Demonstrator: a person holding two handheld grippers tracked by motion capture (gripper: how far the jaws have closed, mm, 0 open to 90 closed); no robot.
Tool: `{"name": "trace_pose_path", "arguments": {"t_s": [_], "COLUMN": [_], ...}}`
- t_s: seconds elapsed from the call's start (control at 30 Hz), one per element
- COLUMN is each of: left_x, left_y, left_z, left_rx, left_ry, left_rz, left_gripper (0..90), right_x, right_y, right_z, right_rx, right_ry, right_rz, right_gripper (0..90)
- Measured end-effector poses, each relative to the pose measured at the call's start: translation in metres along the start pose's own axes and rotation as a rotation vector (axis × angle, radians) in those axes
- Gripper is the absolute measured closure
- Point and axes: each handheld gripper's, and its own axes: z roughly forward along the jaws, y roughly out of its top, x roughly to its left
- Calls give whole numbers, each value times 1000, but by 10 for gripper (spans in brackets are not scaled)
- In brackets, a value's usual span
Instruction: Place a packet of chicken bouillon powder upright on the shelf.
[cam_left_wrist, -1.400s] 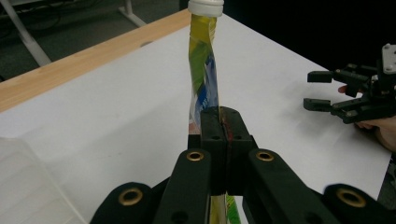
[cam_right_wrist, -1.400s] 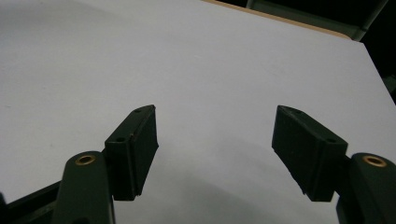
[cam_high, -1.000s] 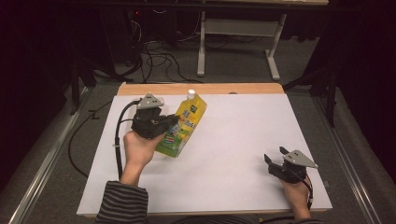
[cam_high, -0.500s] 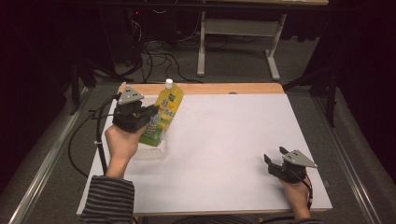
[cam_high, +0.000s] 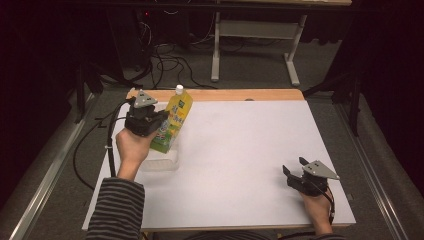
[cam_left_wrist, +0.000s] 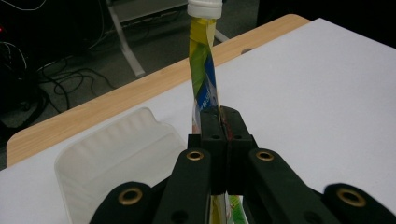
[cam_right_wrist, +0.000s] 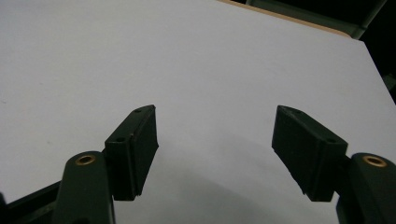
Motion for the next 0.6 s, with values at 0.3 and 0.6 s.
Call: {"name": "trace_pose_path", "arguments": {"t_s": [0.3, 0.6], "left_x": [0, 2], "left_y": [-4, -10], "left_z": [16, 21], "left_rx": [21, 21], "left_ry": [-8, -12], "left_rz": [17, 25], "left_gripper": [900, 898], "right_x": [0, 0], "right_y": [0, 0], "right_z": [0, 0], "right_rx": [4, 4], "right_ry": [2, 2], "right_rz": [-1, 1], "right_gripper": [320, 319]}}
